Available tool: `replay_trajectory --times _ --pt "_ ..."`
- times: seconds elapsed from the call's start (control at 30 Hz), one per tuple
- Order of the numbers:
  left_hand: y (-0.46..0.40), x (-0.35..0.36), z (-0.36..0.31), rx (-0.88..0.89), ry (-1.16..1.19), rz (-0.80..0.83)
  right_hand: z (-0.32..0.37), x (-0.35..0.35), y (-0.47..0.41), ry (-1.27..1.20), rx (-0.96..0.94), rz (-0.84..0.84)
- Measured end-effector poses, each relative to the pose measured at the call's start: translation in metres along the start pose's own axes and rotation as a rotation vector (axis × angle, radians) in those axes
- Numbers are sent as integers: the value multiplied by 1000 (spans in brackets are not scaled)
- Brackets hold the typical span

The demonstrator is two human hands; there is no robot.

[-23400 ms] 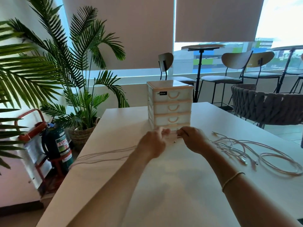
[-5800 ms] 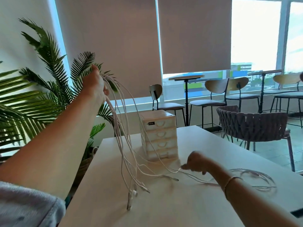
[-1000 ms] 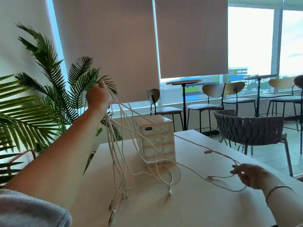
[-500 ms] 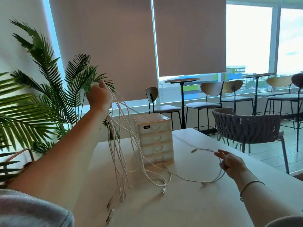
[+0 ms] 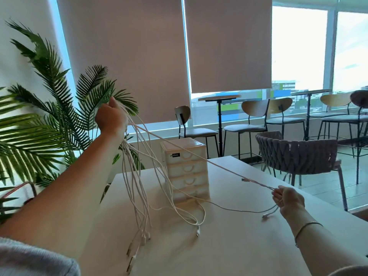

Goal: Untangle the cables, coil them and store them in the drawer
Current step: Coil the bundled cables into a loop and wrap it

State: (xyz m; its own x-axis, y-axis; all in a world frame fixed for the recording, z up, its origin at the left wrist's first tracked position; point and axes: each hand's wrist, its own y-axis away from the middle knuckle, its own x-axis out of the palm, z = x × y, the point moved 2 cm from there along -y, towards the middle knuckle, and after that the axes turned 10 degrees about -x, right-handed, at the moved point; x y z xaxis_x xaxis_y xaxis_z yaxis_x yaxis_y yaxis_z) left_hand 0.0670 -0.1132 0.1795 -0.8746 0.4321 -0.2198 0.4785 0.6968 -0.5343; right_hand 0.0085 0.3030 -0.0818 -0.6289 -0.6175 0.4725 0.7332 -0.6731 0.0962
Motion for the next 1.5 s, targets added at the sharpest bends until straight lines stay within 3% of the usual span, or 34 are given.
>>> replay_trajectory --times 0.4,0.57,0.7,0.87,1.03,1.1,1.2,1.33,1.4,1.5 --pt "-7 -7 3 -79 75 -1 1 -19 5 1023 -373 444" --pt "0 -8 -1 -22 38 -12 -11 -10 15 1390 -331 589" --pt "1 -1 1 -11 34 6 -11 16 32 1505 -476 583" --pt "13 3 -4 20 35 37 -25 53 65 1595 -494 935" --pt "8 4 1 35 45 39 -37 56 74 1850 -553 1010" --pt "1 1 4 12 41 23 -35 46 58 1679 -406 937" --pt "-9 -5 9 -15 38 3 -29 21 43 1185 -67 781" --pt "-12 -12 14 -53 78 -31 -29 -7 29 523 188 528" --pt "-12 -13 15 -64 95 -34 -29 -12 24 436 220 391" --pt "-16 -10 21 -95 164 -24 -22 -13 13 567 107 224"
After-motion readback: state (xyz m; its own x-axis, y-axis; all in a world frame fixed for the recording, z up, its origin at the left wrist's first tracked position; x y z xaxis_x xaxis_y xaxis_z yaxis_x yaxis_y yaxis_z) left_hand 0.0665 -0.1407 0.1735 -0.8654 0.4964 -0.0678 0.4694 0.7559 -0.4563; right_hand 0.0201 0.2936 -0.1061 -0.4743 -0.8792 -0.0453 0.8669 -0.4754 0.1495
